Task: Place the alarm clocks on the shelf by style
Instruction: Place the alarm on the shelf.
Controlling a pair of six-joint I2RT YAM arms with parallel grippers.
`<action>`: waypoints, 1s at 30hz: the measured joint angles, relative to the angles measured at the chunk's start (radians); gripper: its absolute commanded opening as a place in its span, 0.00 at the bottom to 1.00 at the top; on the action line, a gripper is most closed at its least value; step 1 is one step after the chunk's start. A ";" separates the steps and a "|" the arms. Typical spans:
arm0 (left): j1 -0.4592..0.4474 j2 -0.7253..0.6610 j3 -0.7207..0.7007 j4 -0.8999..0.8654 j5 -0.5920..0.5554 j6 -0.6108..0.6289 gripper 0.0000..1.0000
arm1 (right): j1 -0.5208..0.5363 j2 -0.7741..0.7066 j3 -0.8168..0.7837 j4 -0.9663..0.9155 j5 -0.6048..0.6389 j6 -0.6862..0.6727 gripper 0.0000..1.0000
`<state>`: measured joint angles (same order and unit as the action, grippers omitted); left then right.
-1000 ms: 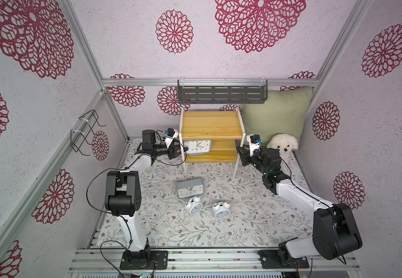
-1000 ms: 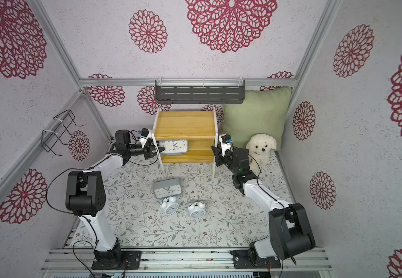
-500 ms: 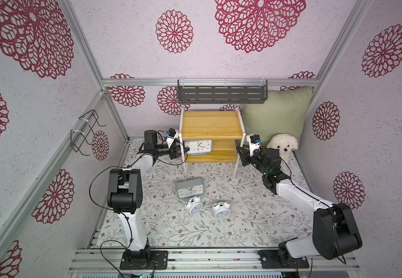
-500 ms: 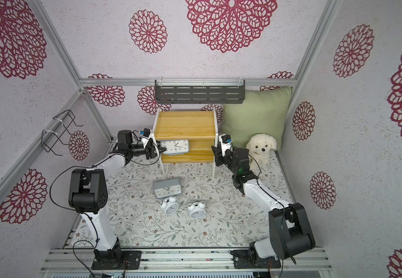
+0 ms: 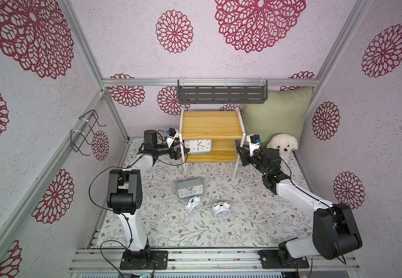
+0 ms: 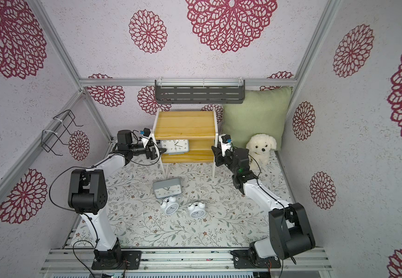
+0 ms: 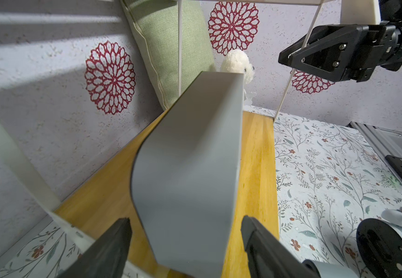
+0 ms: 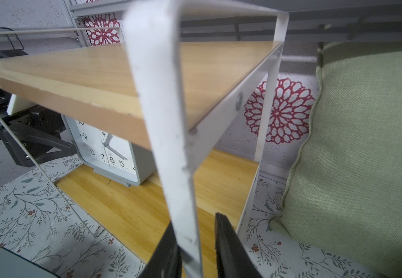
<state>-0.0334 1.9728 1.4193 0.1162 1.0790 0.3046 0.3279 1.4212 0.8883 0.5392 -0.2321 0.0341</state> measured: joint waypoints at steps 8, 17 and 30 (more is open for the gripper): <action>0.003 -0.011 -0.002 0.006 -0.049 0.006 0.79 | 0.000 0.000 0.000 -0.005 0.000 0.000 0.29; 0.005 -0.017 -0.014 0.013 -0.092 0.013 0.79 | 0.000 0.000 0.000 -0.007 0.000 0.000 0.29; 0.006 -0.060 -0.070 0.023 -0.118 0.026 0.83 | 0.000 0.000 0.000 -0.014 0.000 0.000 0.31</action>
<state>-0.0269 1.9129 1.3495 0.1394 0.9607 0.3305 0.3279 1.4212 0.8883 0.5247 -0.2317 0.0338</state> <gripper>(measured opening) 0.821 0.300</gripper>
